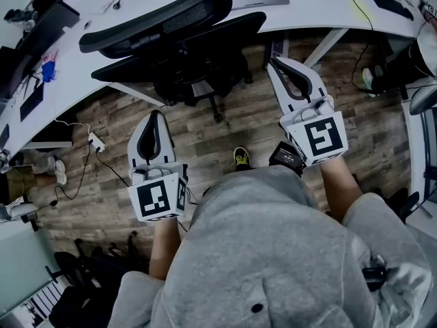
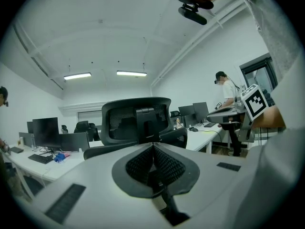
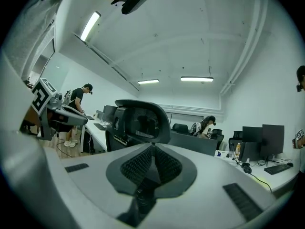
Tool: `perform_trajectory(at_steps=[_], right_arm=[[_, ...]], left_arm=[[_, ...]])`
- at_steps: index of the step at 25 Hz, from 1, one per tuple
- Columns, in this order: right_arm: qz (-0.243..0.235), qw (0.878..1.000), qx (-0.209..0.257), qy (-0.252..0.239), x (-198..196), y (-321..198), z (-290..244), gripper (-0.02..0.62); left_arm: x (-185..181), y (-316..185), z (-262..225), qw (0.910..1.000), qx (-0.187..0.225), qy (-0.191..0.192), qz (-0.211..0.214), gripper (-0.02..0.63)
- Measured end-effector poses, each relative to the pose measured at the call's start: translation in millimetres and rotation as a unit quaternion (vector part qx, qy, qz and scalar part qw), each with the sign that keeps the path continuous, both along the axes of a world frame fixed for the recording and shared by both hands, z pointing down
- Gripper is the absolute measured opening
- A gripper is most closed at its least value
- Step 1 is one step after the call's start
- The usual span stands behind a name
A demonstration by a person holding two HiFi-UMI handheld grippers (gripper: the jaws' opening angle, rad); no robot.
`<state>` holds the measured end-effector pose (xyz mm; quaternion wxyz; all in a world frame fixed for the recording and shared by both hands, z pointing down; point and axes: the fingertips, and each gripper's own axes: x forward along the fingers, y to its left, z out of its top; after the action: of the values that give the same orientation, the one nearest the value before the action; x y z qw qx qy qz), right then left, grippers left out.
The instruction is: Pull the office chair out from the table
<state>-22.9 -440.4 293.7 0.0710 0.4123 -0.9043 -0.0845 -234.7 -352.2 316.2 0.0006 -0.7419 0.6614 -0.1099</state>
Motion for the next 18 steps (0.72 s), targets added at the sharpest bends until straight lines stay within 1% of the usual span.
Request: perform_trajectory(at_steps=[5,10,14,18], right_arm=[[-0.011,1.0,0.006,-0.002,1,-17,-1,0.039],[-0.02,1.0,0.011,0.005,-6,-29,0,0.04],[-0.025,0.999,0.025,0.021,-10,-39,3,0.04],[-0.022,0.998,0.035,0.05,-15,-55,4,0.04]], left_arm=[[0,-11,-3,0.9999,0.002,-0.011,-0.013,0.014],[-15,-18,-2,0.9993,-0.001,-0.024,-0.03,0.014],[-30,-25,-1,0.998,-0.004,-0.046,-0.042,0.014],[-54,-39,-5,0.996,-0.005,-0.07,-0.055,0.014]])
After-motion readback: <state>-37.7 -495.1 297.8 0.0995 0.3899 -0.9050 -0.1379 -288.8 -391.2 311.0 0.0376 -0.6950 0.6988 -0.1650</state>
